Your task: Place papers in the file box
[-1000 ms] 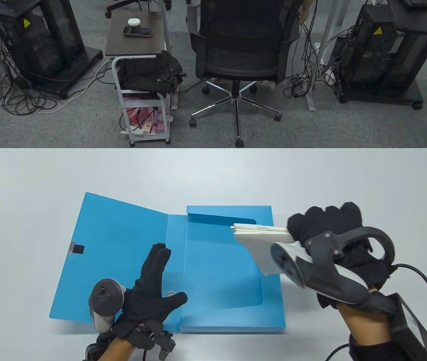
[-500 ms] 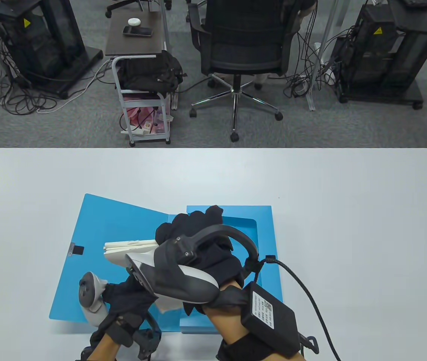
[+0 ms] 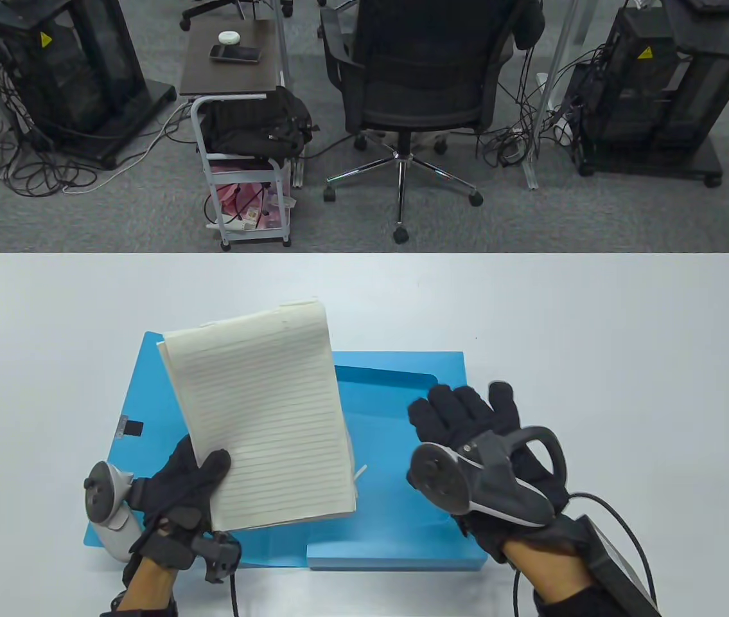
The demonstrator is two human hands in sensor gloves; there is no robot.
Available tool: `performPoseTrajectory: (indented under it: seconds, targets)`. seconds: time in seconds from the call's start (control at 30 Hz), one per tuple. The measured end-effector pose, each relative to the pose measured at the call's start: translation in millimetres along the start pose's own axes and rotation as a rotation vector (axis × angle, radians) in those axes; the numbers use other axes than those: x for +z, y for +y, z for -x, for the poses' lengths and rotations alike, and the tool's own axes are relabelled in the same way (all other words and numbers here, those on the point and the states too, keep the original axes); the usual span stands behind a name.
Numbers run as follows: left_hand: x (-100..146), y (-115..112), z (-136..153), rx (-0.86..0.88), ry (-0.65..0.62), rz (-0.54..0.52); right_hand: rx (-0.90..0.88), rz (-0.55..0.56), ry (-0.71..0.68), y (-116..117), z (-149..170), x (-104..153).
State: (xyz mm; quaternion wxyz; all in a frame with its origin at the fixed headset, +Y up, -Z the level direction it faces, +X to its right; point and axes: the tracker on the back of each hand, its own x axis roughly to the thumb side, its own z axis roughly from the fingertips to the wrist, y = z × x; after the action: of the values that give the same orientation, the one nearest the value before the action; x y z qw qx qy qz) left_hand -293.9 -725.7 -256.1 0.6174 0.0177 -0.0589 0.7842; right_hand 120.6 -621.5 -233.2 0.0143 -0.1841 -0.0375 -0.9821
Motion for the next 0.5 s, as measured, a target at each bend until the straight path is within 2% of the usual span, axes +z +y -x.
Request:
performPoseTrajectory:
  seconds: [0.13,0.27,0.4,0.5]
  targets:
    - [-6,18,10,-0.020,0.067,-0.047,-0.159,-0.147,0.013,82,28,0]
    - [-6,26,19,-0.066,0.145,-0.116,-0.255,-0.158,0.020,124,33,1]
    - [-8,34,23,-0.156,0.203,-0.143,-0.312,-0.127,0.002,136,34,4]
    - [-9,36,24,-0.191,0.266,-0.175,-0.338,-0.149,-0.013,142,37,5]
